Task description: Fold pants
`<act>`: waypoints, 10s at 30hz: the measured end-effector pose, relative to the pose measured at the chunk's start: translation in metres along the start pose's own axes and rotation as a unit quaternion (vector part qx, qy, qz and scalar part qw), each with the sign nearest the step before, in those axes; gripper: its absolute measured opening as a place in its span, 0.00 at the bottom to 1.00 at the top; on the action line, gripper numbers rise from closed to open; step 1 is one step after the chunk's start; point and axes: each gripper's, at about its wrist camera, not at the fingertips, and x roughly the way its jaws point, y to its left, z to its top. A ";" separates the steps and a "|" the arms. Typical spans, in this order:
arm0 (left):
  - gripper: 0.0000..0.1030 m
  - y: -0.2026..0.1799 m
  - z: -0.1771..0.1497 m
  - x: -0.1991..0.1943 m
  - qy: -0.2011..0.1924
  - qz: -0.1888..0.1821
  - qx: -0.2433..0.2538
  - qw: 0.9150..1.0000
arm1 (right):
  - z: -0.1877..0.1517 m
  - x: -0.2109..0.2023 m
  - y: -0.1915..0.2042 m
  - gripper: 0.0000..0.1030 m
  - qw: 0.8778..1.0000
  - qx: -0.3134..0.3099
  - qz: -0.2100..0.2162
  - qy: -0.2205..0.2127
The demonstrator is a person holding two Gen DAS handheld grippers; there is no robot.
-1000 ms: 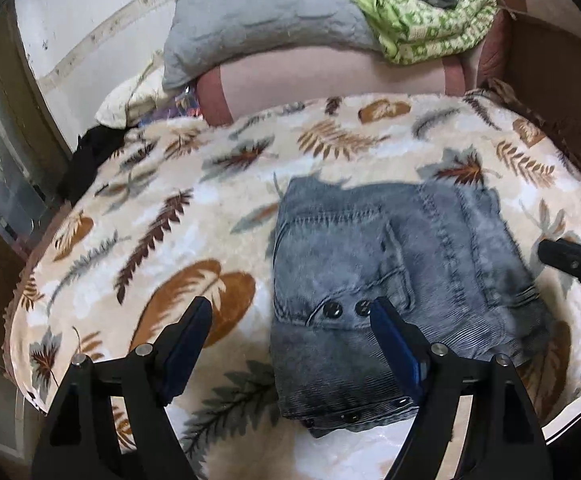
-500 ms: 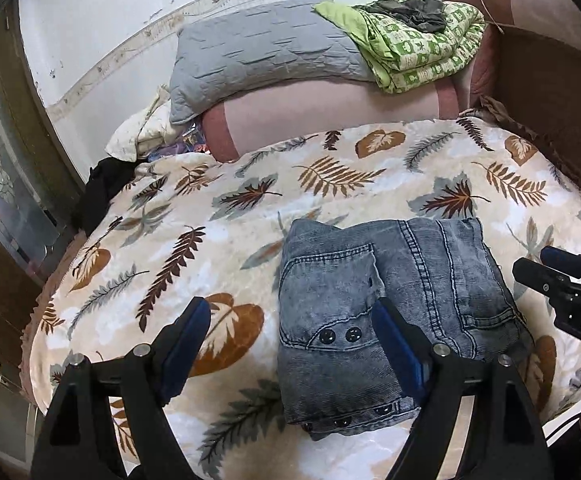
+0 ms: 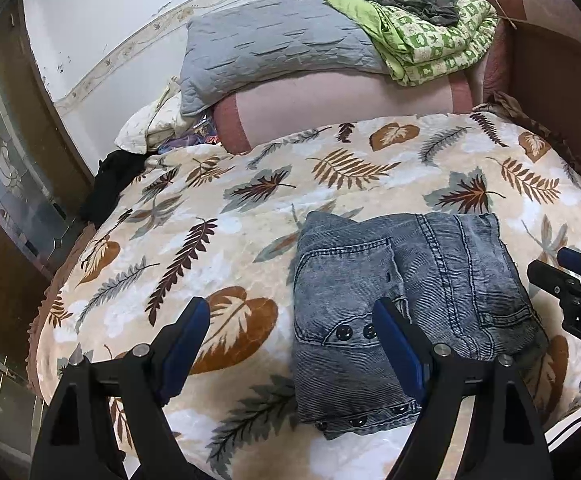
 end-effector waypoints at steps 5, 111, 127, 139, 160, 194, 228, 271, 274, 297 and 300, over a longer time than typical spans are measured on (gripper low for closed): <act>0.81 0.002 -0.002 0.005 0.008 0.003 -0.001 1.000 | 0.000 0.002 0.004 0.66 1.000 -0.004 -0.001 0.002; 0.81 0.042 -0.018 0.039 0.065 0.051 -0.026 0.996 | -0.013 0.005 0.052 0.66 0.980 -0.170 -0.104 -0.018; 0.81 0.038 -0.021 0.041 0.070 0.051 -0.024 0.996 | -0.013 0.004 0.054 0.66 0.977 -0.178 -0.114 -0.022; 0.81 0.035 -0.023 0.044 0.074 0.049 -0.022 0.996 | -0.014 0.006 0.055 0.66 0.975 -0.187 -0.119 -0.022; 0.81 0.043 -0.015 0.044 0.063 0.044 -0.019 0.997 | -0.004 0.006 0.030 0.66 0.985 -0.134 -0.111 -0.004; 0.81 0.044 -0.015 0.049 0.061 0.043 -0.023 0.997 | -0.003 0.016 0.025 0.67 0.987 -0.114 -0.116 0.006; 0.81 0.056 -0.023 0.062 0.089 0.014 -0.051 0.995 | 0.004 0.017 -0.008 0.70 0.993 -0.042 -0.106 0.023; 0.81 0.038 -0.016 0.047 0.074 0.017 -0.025 0.997 | 0.001 0.011 0.012 0.70 0.988 -0.094 -0.126 0.005; 0.81 0.038 -0.016 0.046 0.073 0.017 -0.024 0.997 | 0.001 0.011 0.012 0.70 0.988 -0.095 -0.125 0.005; 0.81 0.035 -0.017 0.047 0.077 0.015 -0.023 0.997 | 0.002 0.011 0.012 0.70 0.988 -0.095 -0.124 0.004; 0.81 0.032 -0.017 0.047 0.078 0.014 -0.021 0.997 | 0.002 0.011 0.012 0.70 0.988 -0.095 -0.124 0.005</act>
